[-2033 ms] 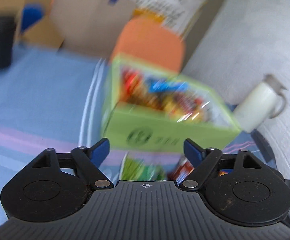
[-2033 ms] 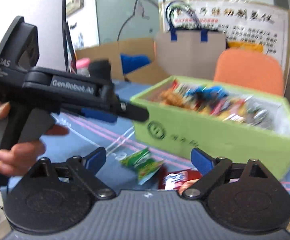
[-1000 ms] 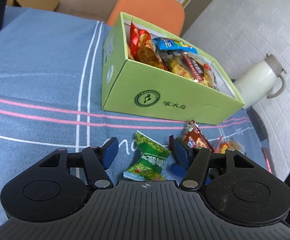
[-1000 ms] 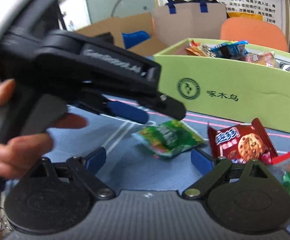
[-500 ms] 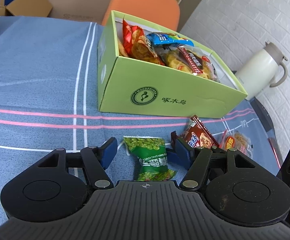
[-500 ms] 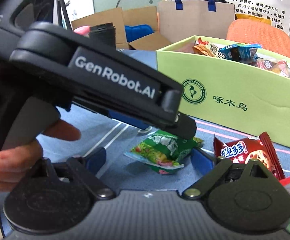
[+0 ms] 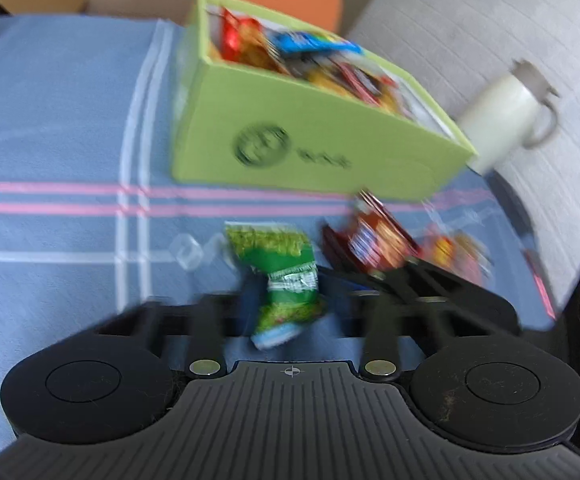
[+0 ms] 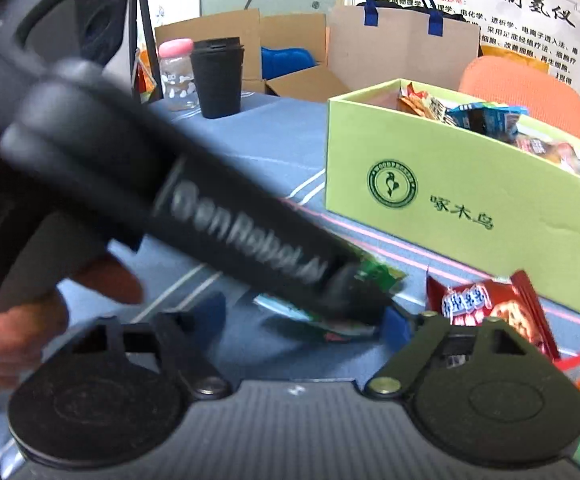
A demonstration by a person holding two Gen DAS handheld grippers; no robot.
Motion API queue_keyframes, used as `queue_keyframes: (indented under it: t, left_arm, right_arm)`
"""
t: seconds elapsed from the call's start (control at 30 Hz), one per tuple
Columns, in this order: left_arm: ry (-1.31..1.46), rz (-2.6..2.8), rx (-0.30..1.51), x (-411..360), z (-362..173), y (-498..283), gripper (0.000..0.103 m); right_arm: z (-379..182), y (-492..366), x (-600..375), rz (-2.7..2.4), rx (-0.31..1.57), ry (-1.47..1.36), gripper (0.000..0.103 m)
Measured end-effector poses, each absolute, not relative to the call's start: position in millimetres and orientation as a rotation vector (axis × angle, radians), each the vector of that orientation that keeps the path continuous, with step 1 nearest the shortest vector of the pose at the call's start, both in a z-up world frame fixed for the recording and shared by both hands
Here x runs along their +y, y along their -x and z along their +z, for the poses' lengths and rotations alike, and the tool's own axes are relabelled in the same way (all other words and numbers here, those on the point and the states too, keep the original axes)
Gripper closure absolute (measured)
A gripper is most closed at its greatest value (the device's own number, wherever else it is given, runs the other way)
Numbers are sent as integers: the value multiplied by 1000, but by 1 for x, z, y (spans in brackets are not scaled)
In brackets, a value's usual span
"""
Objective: Organize snacks
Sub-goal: 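Drop the green pea packet into the green box with the left gripper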
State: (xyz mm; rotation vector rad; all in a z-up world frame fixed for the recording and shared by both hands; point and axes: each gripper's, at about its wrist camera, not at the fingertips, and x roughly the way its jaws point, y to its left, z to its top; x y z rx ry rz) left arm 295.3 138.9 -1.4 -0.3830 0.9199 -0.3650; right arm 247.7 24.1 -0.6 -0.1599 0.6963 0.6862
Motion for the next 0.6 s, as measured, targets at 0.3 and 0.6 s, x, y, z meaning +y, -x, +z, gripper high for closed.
queue_keyframes:
  t: [0.3,0.6]
  left_arm:
    - [387,-366,833,115,34,-272,103]
    - [307,-483,731,46,104,-364,103]
  right_arm:
    - [37,-229,-5,629,576,128,35]
    - [87,-319,-67,474,478,158,30]
